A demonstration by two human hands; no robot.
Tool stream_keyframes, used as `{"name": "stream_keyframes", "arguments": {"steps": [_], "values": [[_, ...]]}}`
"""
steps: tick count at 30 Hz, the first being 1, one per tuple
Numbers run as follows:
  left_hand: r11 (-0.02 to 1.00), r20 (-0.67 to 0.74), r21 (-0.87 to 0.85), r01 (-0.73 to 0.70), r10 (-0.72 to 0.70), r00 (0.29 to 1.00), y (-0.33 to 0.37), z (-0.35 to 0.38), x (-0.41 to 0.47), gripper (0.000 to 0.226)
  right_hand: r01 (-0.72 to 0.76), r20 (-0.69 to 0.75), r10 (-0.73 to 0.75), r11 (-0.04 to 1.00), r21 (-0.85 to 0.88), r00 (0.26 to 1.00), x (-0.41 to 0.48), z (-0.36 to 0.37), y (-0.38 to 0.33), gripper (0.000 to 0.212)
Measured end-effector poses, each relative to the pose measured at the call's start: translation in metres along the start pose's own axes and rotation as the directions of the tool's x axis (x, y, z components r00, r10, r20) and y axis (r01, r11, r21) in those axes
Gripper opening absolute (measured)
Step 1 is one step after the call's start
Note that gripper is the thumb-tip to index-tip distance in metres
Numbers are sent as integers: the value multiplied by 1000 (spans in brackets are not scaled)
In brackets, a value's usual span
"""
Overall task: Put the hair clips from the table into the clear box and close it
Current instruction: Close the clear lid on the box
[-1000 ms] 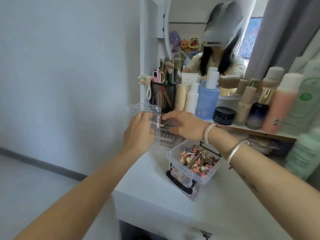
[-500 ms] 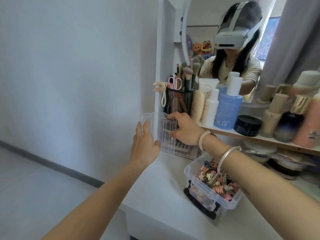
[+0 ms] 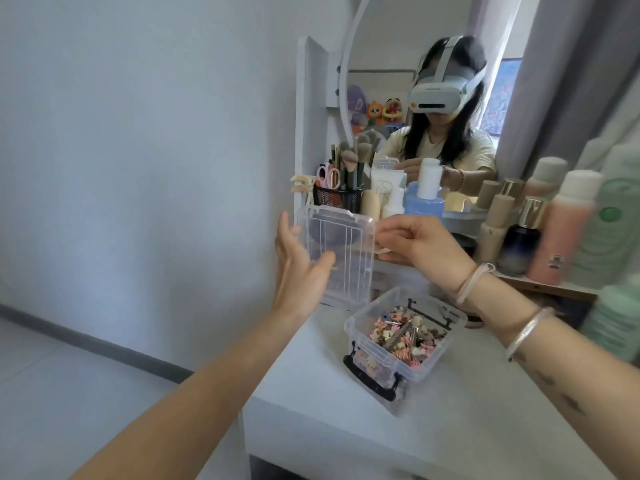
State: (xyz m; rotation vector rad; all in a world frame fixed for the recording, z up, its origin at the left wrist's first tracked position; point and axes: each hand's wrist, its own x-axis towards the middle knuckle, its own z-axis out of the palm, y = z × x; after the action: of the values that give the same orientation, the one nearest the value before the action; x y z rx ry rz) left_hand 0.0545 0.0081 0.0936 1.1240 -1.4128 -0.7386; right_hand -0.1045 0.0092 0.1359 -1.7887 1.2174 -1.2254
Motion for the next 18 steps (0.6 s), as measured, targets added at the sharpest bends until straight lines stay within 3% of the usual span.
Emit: {"name": "stream_keyframes", "arguments": {"steps": [3, 6, 8, 11, 14, 18], "values": [[989, -4, -130, -73, 73, 997, 16, 8, -12, 80, 87, 66, -85, 996, -19, 994, -25, -14, -7, 24], [973, 71, -50, -225, 228, 971, 29, 21, -25, 65, 157, 162, -121, 958, -238, 979, -52, -4, -9, 23], [967, 145, 9, -255, 251, 957, 26, 28, -31, 48, 202, 216, -131, 916, -347, 967, -65, 9, -3, 22], [971, 117, 3, -241, 239, 964, 21, 37, -34, 27, 171, 227, -99, 930, -326, 969, -78, 14, 2, 31], [982, 81, -40, -184, 187, 979, 20, 41, -28, 36, 154, 210, -86, 931, -332, 974, -83, 7, 5, 35], [983, 31, -172, -58, 64, 997, 18, 41, -25, 45, 185, 208, -89, 840, -510, 974, -83, -6, 11, 38]]}}
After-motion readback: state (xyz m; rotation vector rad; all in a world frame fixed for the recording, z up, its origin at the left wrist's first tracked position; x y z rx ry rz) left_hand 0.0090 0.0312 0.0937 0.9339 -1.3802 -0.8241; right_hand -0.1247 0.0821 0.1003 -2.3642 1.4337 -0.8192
